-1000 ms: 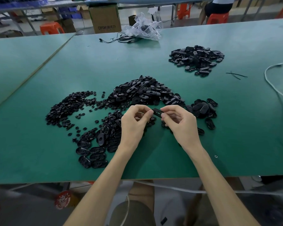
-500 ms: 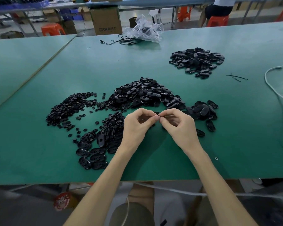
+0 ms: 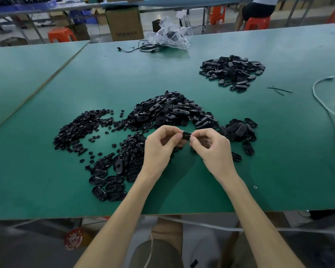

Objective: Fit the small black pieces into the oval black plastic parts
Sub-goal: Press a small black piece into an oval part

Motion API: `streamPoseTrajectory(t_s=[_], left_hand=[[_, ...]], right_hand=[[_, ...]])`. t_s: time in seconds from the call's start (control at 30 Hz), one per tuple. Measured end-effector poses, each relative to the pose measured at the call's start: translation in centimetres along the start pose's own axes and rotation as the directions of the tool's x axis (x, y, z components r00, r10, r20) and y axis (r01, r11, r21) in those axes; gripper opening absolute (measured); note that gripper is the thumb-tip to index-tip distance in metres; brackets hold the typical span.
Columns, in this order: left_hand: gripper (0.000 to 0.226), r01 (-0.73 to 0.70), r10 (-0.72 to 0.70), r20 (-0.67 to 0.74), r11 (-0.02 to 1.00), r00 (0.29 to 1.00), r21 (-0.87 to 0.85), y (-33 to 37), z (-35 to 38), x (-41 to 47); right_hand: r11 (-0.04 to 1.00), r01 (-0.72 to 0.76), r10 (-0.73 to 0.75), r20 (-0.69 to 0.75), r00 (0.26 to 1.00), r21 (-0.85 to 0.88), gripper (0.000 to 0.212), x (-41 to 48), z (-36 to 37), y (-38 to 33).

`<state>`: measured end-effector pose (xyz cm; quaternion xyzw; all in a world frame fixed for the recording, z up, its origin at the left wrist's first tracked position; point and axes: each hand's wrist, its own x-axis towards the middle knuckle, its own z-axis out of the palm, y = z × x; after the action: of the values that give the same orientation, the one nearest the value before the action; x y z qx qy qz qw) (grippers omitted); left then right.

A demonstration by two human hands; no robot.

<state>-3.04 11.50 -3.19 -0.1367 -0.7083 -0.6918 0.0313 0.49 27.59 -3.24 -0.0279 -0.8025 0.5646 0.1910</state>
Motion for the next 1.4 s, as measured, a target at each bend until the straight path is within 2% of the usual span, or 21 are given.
streamPoseTrajectory(t_s=[0.1, 0.47, 0.93, 1.03, 1.23, 1.4], left_hand=[[0.017, 0.005, -0.005, 0.005, 1.0, 1.0, -0.012, 0.0, 0.04, -0.04], [0.012, -0.047, 0.045, 0.023, 0.995, 0.999, 0.088, -0.31, -0.09, 0.11], [0.013, -0.016, 0.014, 0.033, 0.999, 0.999, 0.052, -0.15, -0.18, -0.1], [0.017, -0.013, 0.011, 0.035, 0.998, 0.999, 0.057, -0.26, -0.16, -0.03], [0.022, -0.001, -0.005, 0.052, 0.993, 0.999, 0.116, -0.37, 0.14, 0.09], [0.023, -0.012, 0.002, 0.086, 0.994, 0.996, 0.11, -0.35, -0.03, 0.07]], right_hand=[[1.0, -0.013, 0.013, 0.001, 1.0, -0.012, 0.003, 0.01, 0.0, 0.11], [0.999, -0.034, 0.034, 0.017, 0.999, -0.003, 0.007, 0.05, -0.21, 0.04], [1.0, -0.011, 0.011, 0.005, 1.0, 0.004, 0.007, 0.11, -0.2, 0.21], [1.0, 0.025, -0.025, 0.002, 1.0, 0.018, 0.009, 0.1, -0.23, 0.21], [0.978, 0.185, -0.183, 0.027, 0.983, -0.101, 0.009, -0.05, 0.2, 0.2], [0.973, 0.219, -0.216, 0.039, 0.976, -0.075, 0.011, -0.01, 0.23, 0.29]])
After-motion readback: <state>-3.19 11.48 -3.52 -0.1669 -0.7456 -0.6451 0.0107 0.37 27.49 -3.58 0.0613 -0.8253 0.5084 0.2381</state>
